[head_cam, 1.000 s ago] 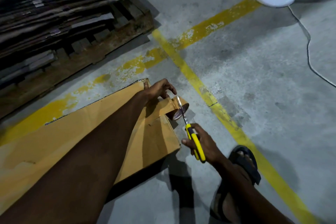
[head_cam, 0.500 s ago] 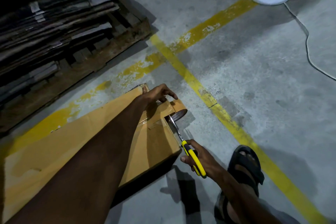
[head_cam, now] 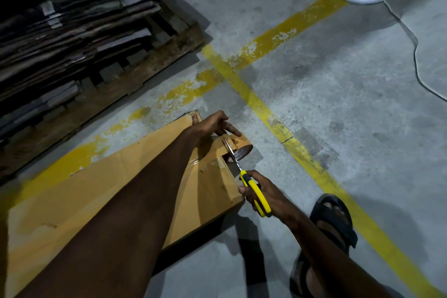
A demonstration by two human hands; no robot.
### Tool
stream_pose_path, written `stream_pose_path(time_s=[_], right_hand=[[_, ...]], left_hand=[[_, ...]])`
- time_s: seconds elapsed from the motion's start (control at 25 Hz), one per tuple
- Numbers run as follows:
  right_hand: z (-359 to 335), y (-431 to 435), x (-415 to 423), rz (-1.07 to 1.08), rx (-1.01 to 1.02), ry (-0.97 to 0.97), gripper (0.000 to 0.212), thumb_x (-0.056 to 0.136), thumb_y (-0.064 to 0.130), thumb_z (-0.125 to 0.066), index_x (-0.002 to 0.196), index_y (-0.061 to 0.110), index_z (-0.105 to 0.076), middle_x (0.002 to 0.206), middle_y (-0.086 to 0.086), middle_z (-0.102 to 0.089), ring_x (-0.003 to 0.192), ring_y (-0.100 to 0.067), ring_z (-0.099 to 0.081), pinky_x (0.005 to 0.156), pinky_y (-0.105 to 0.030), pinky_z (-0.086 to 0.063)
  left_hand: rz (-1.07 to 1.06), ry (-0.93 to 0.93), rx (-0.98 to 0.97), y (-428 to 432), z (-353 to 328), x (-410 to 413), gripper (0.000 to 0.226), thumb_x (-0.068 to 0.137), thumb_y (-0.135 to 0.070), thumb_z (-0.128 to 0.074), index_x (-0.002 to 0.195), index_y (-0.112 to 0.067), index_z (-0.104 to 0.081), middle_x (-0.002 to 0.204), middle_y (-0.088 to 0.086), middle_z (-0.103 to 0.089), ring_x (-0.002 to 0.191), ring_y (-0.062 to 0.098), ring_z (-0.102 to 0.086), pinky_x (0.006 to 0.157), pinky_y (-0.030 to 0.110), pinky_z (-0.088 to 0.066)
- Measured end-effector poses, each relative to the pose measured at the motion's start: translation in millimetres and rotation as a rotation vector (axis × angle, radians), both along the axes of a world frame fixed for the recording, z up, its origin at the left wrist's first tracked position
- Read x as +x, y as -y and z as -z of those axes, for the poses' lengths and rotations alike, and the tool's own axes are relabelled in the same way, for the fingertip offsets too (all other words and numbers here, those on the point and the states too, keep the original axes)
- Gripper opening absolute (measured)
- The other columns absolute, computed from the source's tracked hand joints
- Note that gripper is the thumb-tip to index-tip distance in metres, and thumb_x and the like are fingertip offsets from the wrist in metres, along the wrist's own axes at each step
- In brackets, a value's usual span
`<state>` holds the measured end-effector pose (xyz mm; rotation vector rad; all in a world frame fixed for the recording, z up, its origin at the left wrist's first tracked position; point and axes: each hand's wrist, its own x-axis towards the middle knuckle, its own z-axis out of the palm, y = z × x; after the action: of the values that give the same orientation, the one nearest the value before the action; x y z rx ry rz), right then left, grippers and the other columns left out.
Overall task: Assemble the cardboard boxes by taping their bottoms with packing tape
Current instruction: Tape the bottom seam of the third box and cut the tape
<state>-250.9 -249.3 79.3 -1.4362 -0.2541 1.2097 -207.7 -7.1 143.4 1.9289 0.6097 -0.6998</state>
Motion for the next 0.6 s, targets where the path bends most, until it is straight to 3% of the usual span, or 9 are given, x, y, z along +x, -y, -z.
stream_pose_path(time_s=[0.08,0.24,0.4,0.52,0.6], right_hand=[[0,-4,2,-0.005,-0.021,-0.002,0.077,0.056,0.071,-0.081,0.113,0.026,-0.056,0.080,-0.011,-0.058,0.060,-0.019,-0.048,0.048,-0.026,-0.039],[-2,-5,2,-0.004,-0.039,0.023,0.035,0.082,0.039,-0.073,0.111,0.026,-0.058,0.066,0.001,-0.056,0.054,-0.014,-0.045,0.048,-0.025,-0.036],[-2,-2,3,0.026,-0.035,-0.004,0.042,0.075,0.038,-0.070,0.111,0.020,-0.060,0.075,-0.006,-0.061,0.050,-0.012,-0.042,0.043,-0.020,-0.033],[5,4,2,0.027,-0.087,-0.007,0.024,0.090,0.013,-0.063,0.114,0.014,-0.063,0.073,0.000,-0.067,0.048,-0.011,-0.045,0.043,-0.020,-0.032],[11,9,0,0.080,-0.131,-0.007,0.034,0.079,0.023,-0.069,0.112,0.017,-0.065,0.073,-0.006,-0.066,0.049,-0.016,-0.046,0.044,-0.021,-0.034]], left_hand=[[-0.007,-0.008,0.005,0,0,0,0.071,0.085,-0.049,-0.011,0.086,-0.030,-0.080,0.102,-0.005,-0.074,0.097,0.011,-0.058,0.114,0.055,0.007],[-0.020,-0.028,0.032,4,-2,-1,0.072,0.093,-0.045,-0.011,0.089,-0.024,-0.080,0.103,-0.004,-0.073,0.101,0.008,-0.057,0.111,0.052,0.016],[-0.024,-0.051,-0.025,4,1,-2,0.072,0.080,-0.054,-0.013,0.081,-0.028,-0.080,0.092,-0.010,-0.075,0.105,0.011,-0.057,0.113,0.054,0.014],[-0.091,-0.038,-0.026,7,1,1,0.071,0.090,-0.050,-0.012,0.087,-0.028,-0.079,0.111,-0.008,-0.071,0.124,0.011,-0.047,0.111,0.051,0.020],[-0.143,-0.028,-0.008,6,4,3,0.068,0.094,-0.048,-0.013,0.089,-0.029,-0.079,0.120,-0.008,-0.068,0.131,0.011,-0.038,0.109,0.050,0.024]])
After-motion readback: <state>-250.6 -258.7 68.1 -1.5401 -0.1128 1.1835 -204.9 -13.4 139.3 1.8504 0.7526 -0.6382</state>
